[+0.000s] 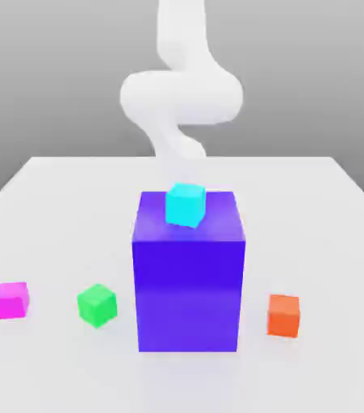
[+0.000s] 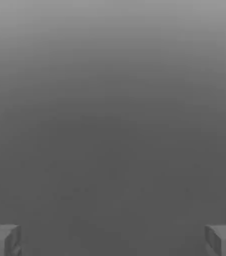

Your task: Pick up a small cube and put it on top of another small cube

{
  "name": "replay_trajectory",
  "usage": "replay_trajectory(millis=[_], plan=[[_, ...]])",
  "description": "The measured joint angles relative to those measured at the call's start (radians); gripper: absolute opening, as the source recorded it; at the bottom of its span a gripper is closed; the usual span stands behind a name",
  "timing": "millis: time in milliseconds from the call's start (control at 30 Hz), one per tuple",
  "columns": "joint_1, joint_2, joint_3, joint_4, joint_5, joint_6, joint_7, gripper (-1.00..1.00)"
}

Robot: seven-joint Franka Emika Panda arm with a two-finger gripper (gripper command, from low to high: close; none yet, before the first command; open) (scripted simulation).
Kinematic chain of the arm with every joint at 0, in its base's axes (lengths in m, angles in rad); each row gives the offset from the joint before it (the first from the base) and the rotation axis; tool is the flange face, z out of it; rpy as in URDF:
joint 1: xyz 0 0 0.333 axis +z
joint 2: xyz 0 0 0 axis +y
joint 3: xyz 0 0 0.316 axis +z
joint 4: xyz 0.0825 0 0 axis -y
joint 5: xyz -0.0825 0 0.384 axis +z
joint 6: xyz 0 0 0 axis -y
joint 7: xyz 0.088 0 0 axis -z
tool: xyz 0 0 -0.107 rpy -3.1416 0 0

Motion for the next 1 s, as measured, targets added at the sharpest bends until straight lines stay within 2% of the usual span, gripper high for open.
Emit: replay_trajectory(millis=[333,533,733,933,967,1000], plan=[[-0.234,0.367,-0.103,-0.141,-0.042,0.196,0.254,0.00],[-0.345,0.584,-0.194,-0.225,-0.024,0.313,0.373,0.00],[-0.480,0.808,-0.252,-0.308,0.093,0.428,0.422,0.00],[-0.584,1.028,-0.143,-0.288,0.246,0.585,0.336,0.00],[-0.605,1.058,-0.119,-0.281,0.257,0.610,0.327,-1.00],[-0.605,1.058,-0.119,-0.281,0.257,0.610,0.327,-1.00]])
